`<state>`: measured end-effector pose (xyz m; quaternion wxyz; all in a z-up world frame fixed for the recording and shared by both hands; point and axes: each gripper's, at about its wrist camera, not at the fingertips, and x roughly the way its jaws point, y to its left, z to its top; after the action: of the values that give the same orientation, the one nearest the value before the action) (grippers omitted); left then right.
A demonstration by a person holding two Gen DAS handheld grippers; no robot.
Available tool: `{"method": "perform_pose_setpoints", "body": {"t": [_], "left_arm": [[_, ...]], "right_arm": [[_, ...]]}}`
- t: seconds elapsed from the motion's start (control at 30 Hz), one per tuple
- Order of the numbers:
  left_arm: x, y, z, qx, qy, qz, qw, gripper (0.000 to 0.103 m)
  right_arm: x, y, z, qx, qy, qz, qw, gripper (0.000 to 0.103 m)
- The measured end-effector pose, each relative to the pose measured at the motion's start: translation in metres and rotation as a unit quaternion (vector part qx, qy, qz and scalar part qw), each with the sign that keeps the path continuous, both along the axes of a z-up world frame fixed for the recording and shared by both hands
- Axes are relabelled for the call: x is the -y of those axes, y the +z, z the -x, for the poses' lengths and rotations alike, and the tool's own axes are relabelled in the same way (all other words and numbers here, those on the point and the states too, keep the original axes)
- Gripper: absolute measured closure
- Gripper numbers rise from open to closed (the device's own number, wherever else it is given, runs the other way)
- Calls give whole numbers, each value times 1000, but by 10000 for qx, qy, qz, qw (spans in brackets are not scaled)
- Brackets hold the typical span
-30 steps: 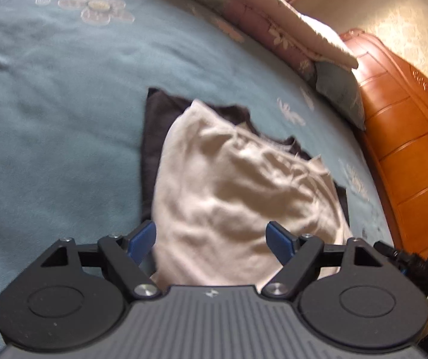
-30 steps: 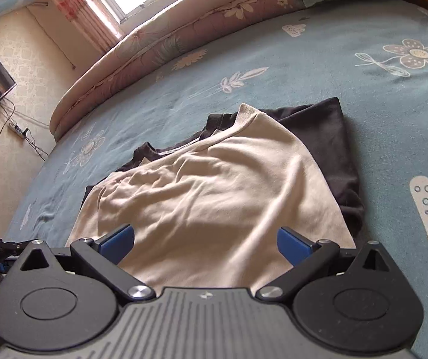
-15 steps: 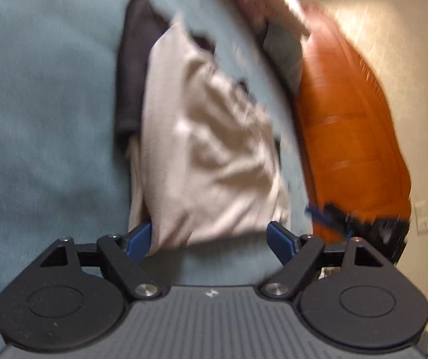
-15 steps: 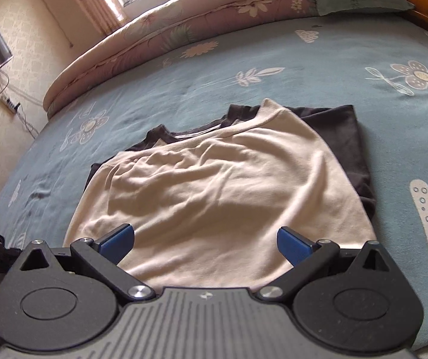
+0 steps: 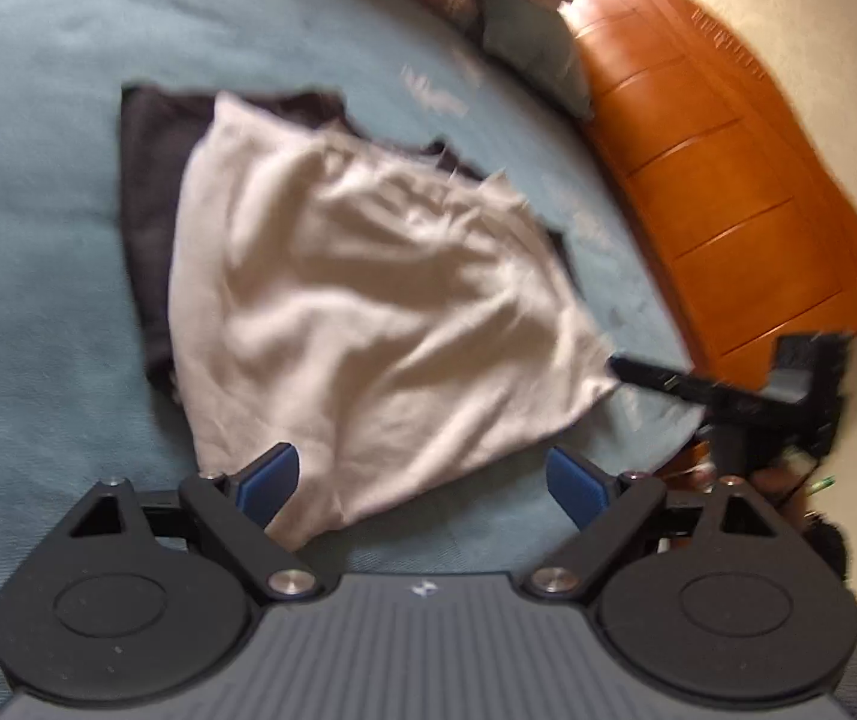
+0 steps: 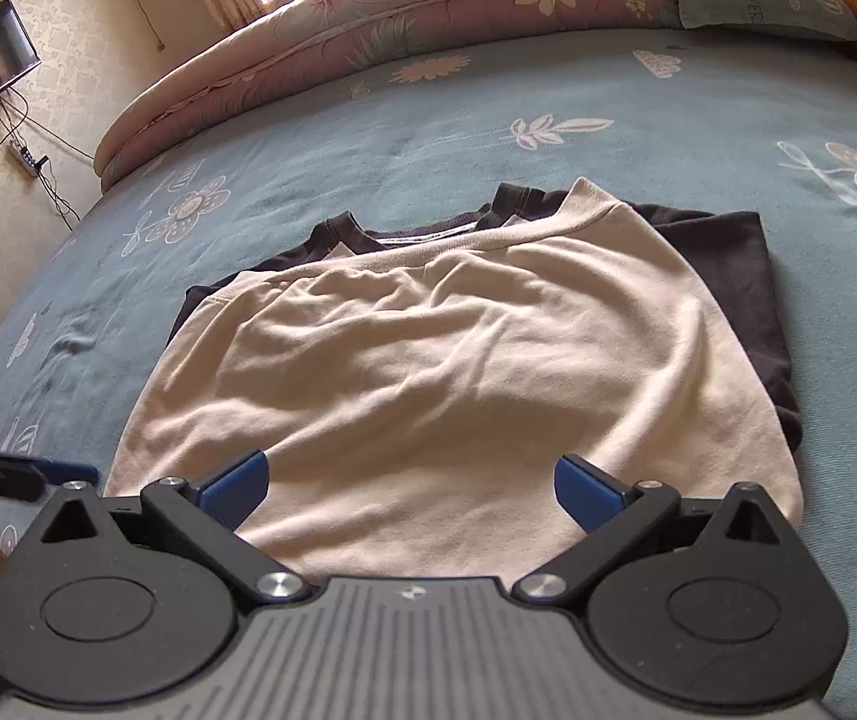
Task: Fold clothes
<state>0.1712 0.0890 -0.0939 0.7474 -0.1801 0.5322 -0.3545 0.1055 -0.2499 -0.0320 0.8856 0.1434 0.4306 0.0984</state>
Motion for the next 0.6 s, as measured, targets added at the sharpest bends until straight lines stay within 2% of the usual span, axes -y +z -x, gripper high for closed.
{"method": "perform_pose_setpoints", "body": {"t": [0.07, 0.1, 0.17, 0.27, 0.37, 0.47, 0.53, 0.57, 0.6], "left_arm": [[0, -20, -1, -332, 166, -64, 9993, 15], [-6, -21, -1, -424, 298, 15, 9987, 14], [-20, -16, -1, -593, 615, -113, 9963, 15], [-29, 8, 3, -393, 830, -358, 9951, 15], [-14, 31, 5, -47, 788, -244, 9966, 13], [14, 22, 1, -26, 761, -335, 9965, 13], [34, 17, -2, -12, 743, -395, 9965, 13], [43, 14, -4, -5, 734, -425, 9964, 13], [51, 10, -3, 8, 744, -500, 9960, 13]], "right_arm": [[6, -4, -1, -34, -24, -96, 9999, 0], [10, -6, 0, -42, -41, -142, 9999, 0], [20, -10, 1, -81, -118, -192, 9997, 0], [43, -19, 2, -157, -301, -284, 9990, 0], [68, -26, 0, -148, -573, -660, 9961, 0], [88, -29, -5, 86, -780, -1407, 9869, 0], [95, -37, -11, 90, -774, -1816, 9803, 0], [98, -42, -14, 41, -798, -1878, 9789, 0], [101, -48, -14, -37, -912, -1670, 9817, 0]]}}
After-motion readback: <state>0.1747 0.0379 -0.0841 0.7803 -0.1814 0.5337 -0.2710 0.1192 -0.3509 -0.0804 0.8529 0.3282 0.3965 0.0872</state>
